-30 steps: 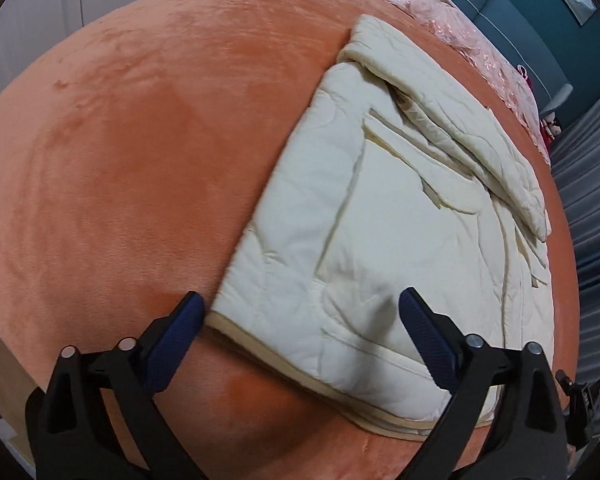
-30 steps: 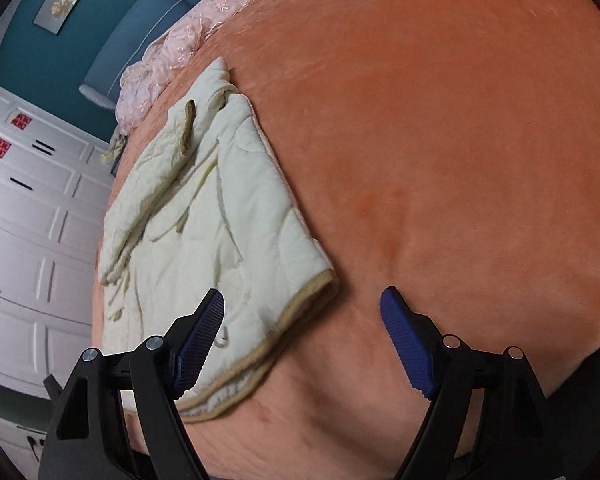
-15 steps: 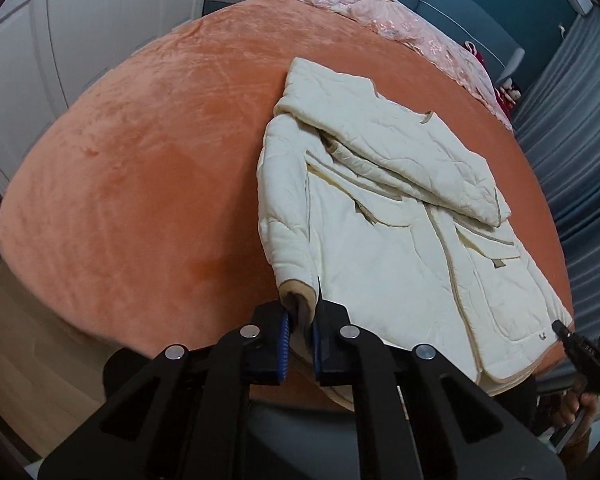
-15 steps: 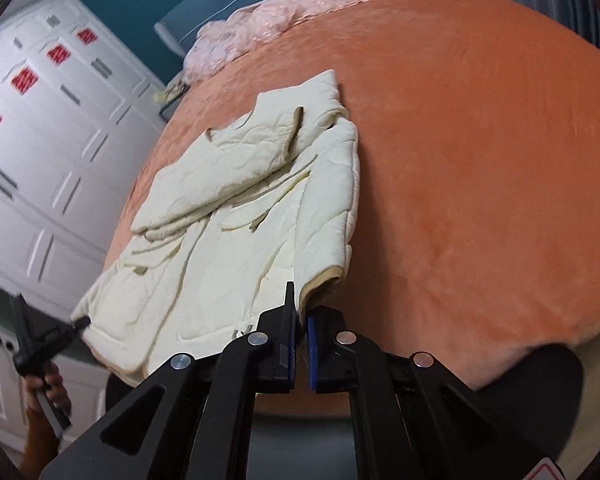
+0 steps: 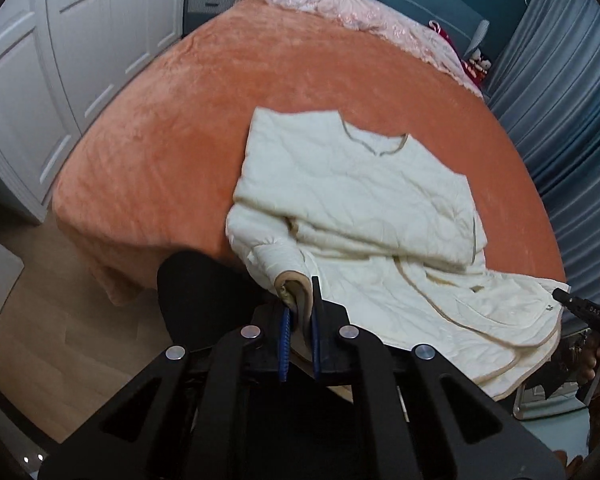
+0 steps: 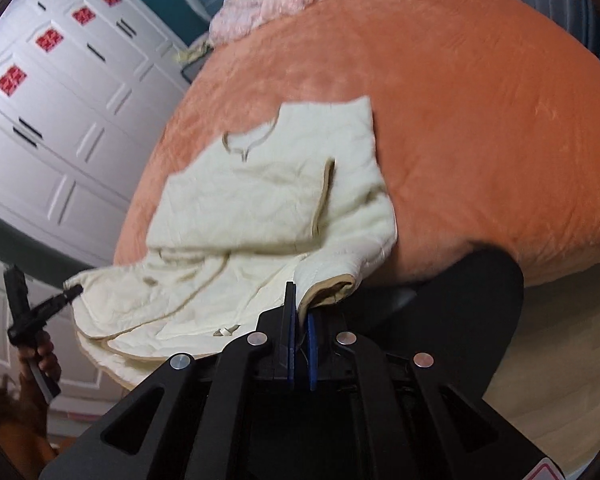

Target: Fold large clothes

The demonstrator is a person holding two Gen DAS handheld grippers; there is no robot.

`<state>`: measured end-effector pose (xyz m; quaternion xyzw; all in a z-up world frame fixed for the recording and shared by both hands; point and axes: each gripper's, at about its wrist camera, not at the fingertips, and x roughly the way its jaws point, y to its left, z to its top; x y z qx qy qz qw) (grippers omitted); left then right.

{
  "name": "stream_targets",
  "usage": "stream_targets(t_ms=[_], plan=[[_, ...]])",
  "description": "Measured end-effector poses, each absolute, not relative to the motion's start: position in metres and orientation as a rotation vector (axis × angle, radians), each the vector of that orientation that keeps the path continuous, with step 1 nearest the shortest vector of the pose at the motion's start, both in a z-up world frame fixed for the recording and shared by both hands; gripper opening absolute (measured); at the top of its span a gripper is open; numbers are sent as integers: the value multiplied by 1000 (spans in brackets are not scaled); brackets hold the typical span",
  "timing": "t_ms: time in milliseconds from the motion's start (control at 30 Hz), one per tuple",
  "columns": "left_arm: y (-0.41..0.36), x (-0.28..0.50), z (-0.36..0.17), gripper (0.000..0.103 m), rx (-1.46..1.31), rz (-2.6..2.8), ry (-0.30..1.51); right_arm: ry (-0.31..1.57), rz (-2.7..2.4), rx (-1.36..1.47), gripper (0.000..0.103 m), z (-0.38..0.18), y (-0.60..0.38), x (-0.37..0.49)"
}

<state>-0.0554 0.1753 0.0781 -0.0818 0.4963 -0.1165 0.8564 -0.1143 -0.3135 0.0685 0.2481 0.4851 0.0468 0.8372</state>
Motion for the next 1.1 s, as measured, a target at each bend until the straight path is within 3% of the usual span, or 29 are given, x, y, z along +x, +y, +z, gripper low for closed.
stream_targets(t_ms=[267,600,1100], plan=[[157,41,90,6,-167,-173,846,796,37,603,4,67,-326,-16],[139,119,66,6,-170,-89,839,754,-42,633,4,43,-328,49],[145,91,58,6,-157,-66,822,754,-20,624,4,41,-326,29]])
